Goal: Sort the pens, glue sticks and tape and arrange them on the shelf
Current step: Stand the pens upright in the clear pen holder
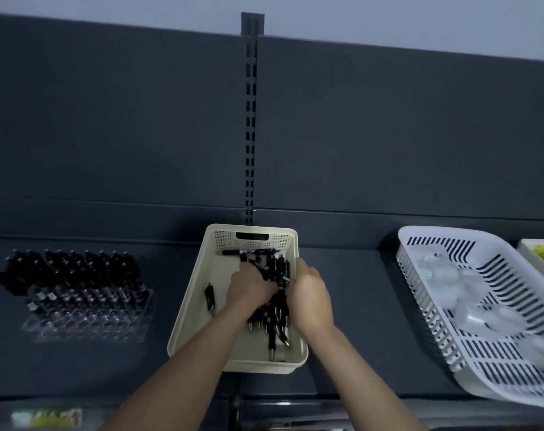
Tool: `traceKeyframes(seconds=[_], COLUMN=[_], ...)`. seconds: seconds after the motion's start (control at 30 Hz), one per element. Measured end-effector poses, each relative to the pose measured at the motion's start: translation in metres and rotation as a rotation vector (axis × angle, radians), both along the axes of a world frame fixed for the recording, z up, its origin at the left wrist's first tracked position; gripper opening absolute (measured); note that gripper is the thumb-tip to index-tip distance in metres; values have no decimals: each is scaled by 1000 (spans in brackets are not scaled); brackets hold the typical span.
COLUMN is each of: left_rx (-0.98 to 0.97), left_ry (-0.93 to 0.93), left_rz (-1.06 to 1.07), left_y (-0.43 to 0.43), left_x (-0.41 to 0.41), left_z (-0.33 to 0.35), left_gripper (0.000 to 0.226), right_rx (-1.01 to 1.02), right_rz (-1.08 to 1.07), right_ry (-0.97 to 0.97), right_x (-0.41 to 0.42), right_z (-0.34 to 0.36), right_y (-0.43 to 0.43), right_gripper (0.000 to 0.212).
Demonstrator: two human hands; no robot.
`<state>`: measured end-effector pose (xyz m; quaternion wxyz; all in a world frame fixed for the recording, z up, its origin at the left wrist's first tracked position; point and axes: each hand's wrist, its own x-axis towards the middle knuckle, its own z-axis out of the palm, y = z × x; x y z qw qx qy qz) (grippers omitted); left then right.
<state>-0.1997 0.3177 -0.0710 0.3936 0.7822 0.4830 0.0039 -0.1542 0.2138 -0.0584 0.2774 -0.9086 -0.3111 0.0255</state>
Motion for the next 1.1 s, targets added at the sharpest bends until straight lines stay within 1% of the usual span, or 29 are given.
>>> traceKeyframes(seconds=[0.07, 0.13, 0.2, 0.3, 0.4, 0.47, 0.53, 0.63, 0.67, 0.8, 0.83, 0.9, 0.97, 1.03, 1.1], left_rx=[-16, -28, -88, -178, -243, -303, -369, -465, -506, -654, -715, -839, -909, -986, -1080], left_ry=[-25, -74, -139, -210, -267, -311, -327, -370, -394, -523, -562, -620, -620, -606, -585], left_rz=[-16, -22, 22, 44, 20, 27, 15, -1, 21, 140, 172, 204, 187, 167, 160], left_y=[-1, 2, 8, 12, 13, 15, 19, 25, 28, 39, 41, 43, 43, 43, 46], left_x=[4, 3, -1, -10, -16, -20, -26, -40, -45, -62, -65, -72, -80, -91, -101], left_z=[-1, -1, -4, -4, 1, 8, 18, 32, 35, 38, 39, 43, 46, 49, 51], left_gripper=[69, 60, 44, 9, 3, 12, 17, 10, 10, 13, 14, 14, 12, 8, 4], right_rx=[-8, -5, 11, 15, 15, 20, 28, 44, 52, 42, 38, 36, -16, -108, -168], right_rz=[-13, -20, -17, -15, -14, -9, -11, -6, -2, 33, 70, 182, 278, 316, 310], right_ry=[-9, -19, -29, -23, -25, -26, -28, -27, -52, -268, -266, -182, -69, 12, 111], right_x=[1, 3, 3, 3, 2, 2, 2, 2, 1, -8, -13, -22, -28, -32, -34], right_z=[-2, -4, -5, -4, -3, -4, -4, -4, -3, -1, 1, 6, 8, 8, 6], right_y=[0, 1, 1, 1, 1, 0, -1, -1, -1, 3, 7, 18, 31, 43, 50], right_gripper=[36, 35, 33, 36, 37, 36, 35, 31, 30, 32, 32, 33, 35, 36, 37])
